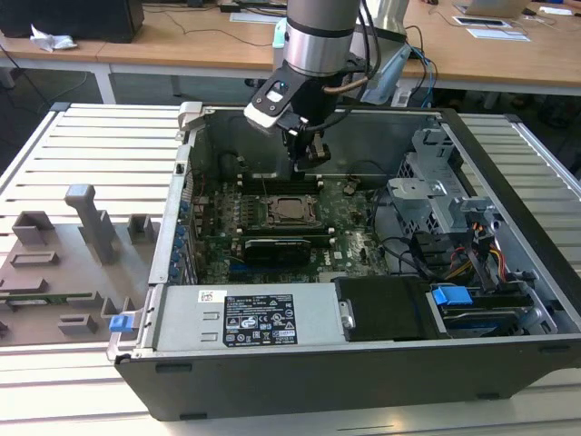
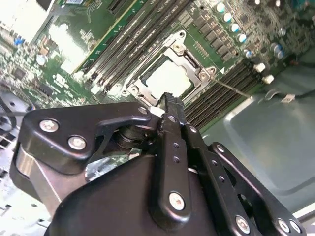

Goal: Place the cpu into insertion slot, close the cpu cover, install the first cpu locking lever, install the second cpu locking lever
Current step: 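Install the first cpu locking lever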

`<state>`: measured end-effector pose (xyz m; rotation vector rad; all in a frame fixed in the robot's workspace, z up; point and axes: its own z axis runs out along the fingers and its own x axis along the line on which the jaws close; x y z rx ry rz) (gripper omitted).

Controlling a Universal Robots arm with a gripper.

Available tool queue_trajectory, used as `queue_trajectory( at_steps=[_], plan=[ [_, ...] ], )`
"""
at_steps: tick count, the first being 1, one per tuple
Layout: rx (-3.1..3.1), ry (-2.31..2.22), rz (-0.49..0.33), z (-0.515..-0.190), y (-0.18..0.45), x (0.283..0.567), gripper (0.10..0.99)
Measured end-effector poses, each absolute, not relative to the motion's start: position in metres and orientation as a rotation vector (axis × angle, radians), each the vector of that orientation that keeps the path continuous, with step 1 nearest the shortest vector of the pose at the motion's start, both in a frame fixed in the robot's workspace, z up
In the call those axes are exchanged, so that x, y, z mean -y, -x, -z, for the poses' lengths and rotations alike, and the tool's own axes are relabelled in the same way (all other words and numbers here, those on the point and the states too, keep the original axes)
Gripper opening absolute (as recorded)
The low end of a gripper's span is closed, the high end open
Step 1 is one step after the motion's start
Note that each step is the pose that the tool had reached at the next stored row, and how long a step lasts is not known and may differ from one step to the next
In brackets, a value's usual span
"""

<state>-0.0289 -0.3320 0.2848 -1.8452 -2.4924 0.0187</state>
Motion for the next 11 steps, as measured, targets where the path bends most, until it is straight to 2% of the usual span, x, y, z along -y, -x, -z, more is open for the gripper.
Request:
queue_trajectory(
  at_steps=[11],
  plan=[
    [2.753, 1.432, -0.028, -0.2848, 0.0289, 0.332, 0.106]
  ],
)
